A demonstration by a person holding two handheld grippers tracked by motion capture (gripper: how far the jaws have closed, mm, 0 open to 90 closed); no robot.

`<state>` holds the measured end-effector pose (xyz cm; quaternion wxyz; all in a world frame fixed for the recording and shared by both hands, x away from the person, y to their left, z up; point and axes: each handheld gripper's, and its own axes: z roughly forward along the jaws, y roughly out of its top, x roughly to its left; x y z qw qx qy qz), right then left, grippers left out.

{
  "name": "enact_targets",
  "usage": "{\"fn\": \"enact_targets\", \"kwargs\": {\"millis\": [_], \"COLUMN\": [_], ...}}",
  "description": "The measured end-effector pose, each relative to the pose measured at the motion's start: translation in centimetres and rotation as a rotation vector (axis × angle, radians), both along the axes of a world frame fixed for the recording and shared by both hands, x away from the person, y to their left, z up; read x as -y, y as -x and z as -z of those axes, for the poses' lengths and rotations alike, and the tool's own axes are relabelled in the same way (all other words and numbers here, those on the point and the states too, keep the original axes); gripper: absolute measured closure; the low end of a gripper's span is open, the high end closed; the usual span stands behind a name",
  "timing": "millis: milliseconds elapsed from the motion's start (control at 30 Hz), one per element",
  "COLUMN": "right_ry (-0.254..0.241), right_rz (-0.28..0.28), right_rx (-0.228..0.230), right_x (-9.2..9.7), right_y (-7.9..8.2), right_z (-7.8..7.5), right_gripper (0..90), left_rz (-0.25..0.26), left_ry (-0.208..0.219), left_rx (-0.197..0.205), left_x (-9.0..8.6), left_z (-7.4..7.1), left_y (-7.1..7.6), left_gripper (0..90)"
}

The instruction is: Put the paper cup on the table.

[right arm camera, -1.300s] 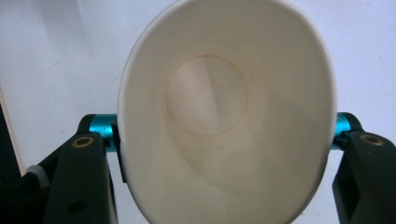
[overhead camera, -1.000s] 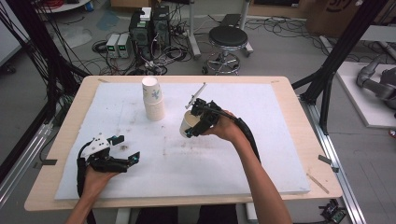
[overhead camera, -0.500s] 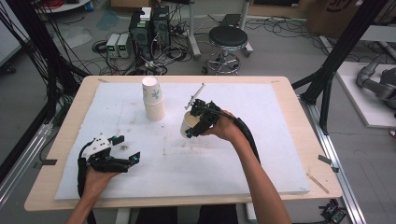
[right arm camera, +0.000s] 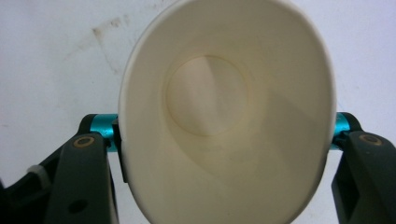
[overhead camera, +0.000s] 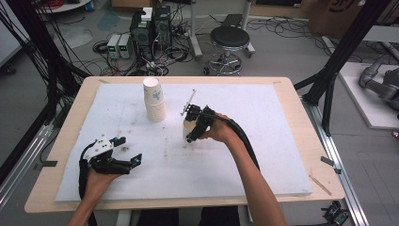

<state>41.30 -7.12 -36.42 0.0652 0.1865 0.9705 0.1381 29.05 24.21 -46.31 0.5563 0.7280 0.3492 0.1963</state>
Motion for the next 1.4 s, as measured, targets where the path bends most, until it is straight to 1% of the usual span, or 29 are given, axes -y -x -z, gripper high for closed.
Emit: {"fn": "enact_targets", "kwargs": {"millis": [133,200,233,367,400,467,500,533,633,667,833,900,1000,1033,1067,1100,1133,1167,1367,1400], "right_ry": [0.019,0.028,0.039,0.052,0.071,0.072,0.094,0.103,0.103,0.111,0.100,0.088,0.078,0.076,0.078,0.080,0.081,0.077,0.095,0.098], "right_rz": [-0.003,-0.009,-0.010,-0.017,-0.025,-0.023,-0.024,-0.020,-0.028,-0.036,-0.037,-0.024,-0.030,-0.030,-0.026,-0.044,-0.036,-0.039,-0.035,-0.029], "right_rx": [-0.006,-0.005,-0.007,-0.011,-0.013,-0.016,-0.013,-0.019,-0.005,-0.002,0.001,0.002,0.002,0.003,0.002,0.006,0.001,0.002,0.017,0.011], "right_x": [-0.3,-0.4,-0.5,-0.8,-1.1,-1.2,-1.5,-1.7,-2.0,-2.0,-2.1,-2.0,-1.9,-1.9,-1.9,-1.9,-1.9,-2.0,-2.2,-2.2], "right_y": [0.0,0.0,0.0,0.0,-0.1,-0.1,-0.1,0.0,0.0,-0.1,-0.1,0.0,-0.1,-0.1,0.0,-0.1,0.0,0.0,-0.1,-0.1], "right_z": [0.3,0.4,0.7,1.1,1.4,1.5,1.9,2.0,2.3,2.3,2.3,2.4,2.5,2.6,2.7,2.7,2.7,2.9,3.3,3.3], "right_gripper": [34.0,34.0,34.0,34.0,34.0,34.0,34.0,33.9,33.9,33.9,33.9,33.9,33.2,27.9,25.8,24.3,22.0,20.4,16.6,16.6], "left_rz": [-0.002,-0.001,-0.002,-0.004,-0.005,-0.004,-0.001,0.001,-0.003,-0.004,-0.003,-0.002,-0.001,-0.001,0.000,-0.003,-0.003,-0.003,0.000,0.000], "left_ry": [0.005,0.002,0.002,0.003,0.001,0.001,0.000,-0.001,0.005,0.008,0.003,0.004,0.004,0.010,0.007,0.012,0.011,0.011,0.010,0.010], "left_rx": [-0.002,0.005,0.005,-0.001,-0.002,-0.003,-0.001,0.000,0.002,0.001,-0.003,-0.003,-0.002,-0.002,-0.002,-0.004,-0.003,-0.004,-0.003,-0.003], "left_x": [0.0,0.0,0.0,0.0,0.0,0.0,0.0,0.0,0.0,0.0,0.0,0.0,-0.1,0.0,-0.1,-0.1,-0.1,-0.1,-0.1,-0.1], "left_z": [0.0,0.0,0.0,0.0,0.0,0.0,0.0,0.0,0.0,0.0,0.0,0.0,0.0,0.0,0.0,0.0,0.0,0.0,0.0,0.0], "left_y": [0.0,0.1,0.1,0.0,0.0,0.0,0.0,0.0,0.0,0.0,0.0,0.0,0.0,0.0,0.0,0.0,0.0,0.0,0.0,0.0], "left_gripper": [2.8,2.8,2.8,2.8,2.7,2.7,2.8,2.8,2.8,2.8,2.8,2.8,2.8,2.8,2.8,2.8,2.8,2.8,2.8,2.8]}}
